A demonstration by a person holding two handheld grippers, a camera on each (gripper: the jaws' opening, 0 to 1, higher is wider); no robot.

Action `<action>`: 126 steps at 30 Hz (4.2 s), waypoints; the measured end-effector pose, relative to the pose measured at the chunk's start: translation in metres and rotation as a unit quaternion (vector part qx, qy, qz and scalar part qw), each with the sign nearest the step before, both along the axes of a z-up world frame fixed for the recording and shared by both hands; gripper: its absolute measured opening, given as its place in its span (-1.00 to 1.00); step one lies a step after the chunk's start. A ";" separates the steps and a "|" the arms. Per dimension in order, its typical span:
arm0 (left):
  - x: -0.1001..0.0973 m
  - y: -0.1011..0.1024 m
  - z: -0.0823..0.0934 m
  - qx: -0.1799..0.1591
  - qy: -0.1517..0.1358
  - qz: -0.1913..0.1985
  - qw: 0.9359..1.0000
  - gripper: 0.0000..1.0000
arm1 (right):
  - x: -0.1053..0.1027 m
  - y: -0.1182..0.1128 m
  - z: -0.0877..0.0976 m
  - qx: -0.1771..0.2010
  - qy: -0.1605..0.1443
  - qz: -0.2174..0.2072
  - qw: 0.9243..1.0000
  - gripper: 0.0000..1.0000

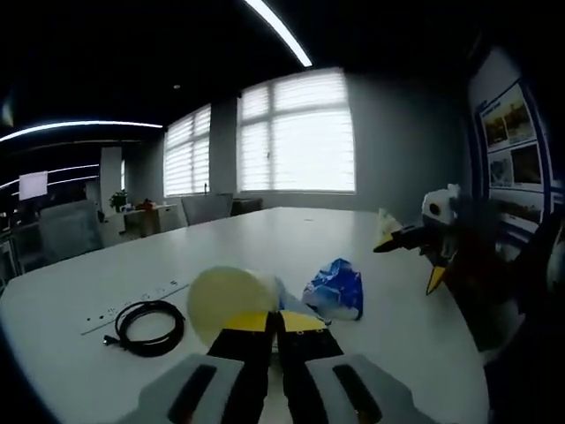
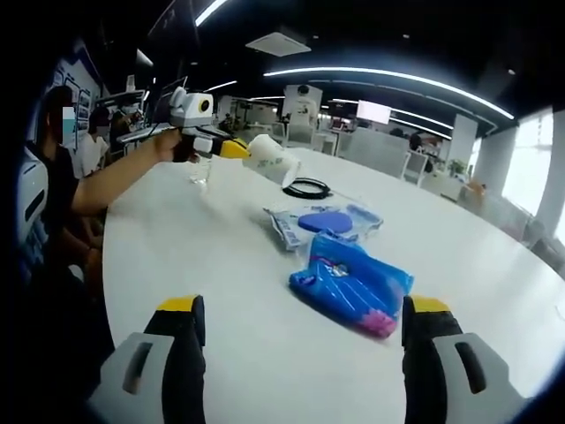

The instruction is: Arrange the tabletop items into an orderly group along one side of the table until the central work area is clear of visible clutter.

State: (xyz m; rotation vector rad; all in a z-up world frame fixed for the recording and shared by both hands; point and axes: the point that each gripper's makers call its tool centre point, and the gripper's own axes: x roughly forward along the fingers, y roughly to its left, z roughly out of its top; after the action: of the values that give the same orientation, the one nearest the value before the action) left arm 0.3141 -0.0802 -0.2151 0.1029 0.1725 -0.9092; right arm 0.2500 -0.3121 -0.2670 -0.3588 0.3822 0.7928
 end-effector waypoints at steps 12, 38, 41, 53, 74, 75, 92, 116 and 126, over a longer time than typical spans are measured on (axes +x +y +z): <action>-0.002 0.015 0.009 -0.023 0.006 -0.003 1.000 -1.00 | -0.003 0.003 0.002 0.003 -0.002 -0.002 1.000 0.90; -0.037 0.074 0.019 -0.007 0.039 0.005 0.999 -1.00 | -0.014 0.005 -0.004 0.002 0.004 0.001 1.000 1.00; -0.038 0.080 0.016 0.005 0.041 0.009 0.999 -1.00 | -0.013 0.004 -0.002 0.012 0.000 -0.003 1.000 1.00; -0.052 0.102 0.007 0.067 0.060 0.011 0.996 -1.00 | -0.018 0.001 -0.009 0.008 0.005 -0.008 1.000 1.00; -0.054 0.131 -0.009 0.197 0.090 0.008 0.976 -1.00 | -0.021 0.005 -0.014 0.008 0.009 0.000 1.000 1.00; -0.053 0.133 -0.011 0.205 0.093 0.009 0.974 -1.00 | -0.022 0.005 -0.014 0.009 0.009 -0.001 1.000 1.00; -0.049 0.151 -0.024 0.305 0.124 0.023 0.944 -1.00 | -0.025 0.002 -0.023 0.012 0.017 0.000 1.000 1.00; -0.042 0.155 -0.046 0.463 0.141 0.005 0.875 -1.00 | -0.031 -0.006 -0.029 0.019 0.019 -0.003 1.000 0.97; -0.041 0.157 -0.052 0.502 0.140 -0.020 0.853 -1.00 | -0.032 -0.010 -0.033 0.017 0.022 -0.004 1.000 0.95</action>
State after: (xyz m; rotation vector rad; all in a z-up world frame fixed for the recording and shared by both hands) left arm 0.2731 0.0763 -0.2669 0.9530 0.9193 -0.7897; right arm 0.2175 -0.3222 -0.2995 -0.3085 0.4103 0.8004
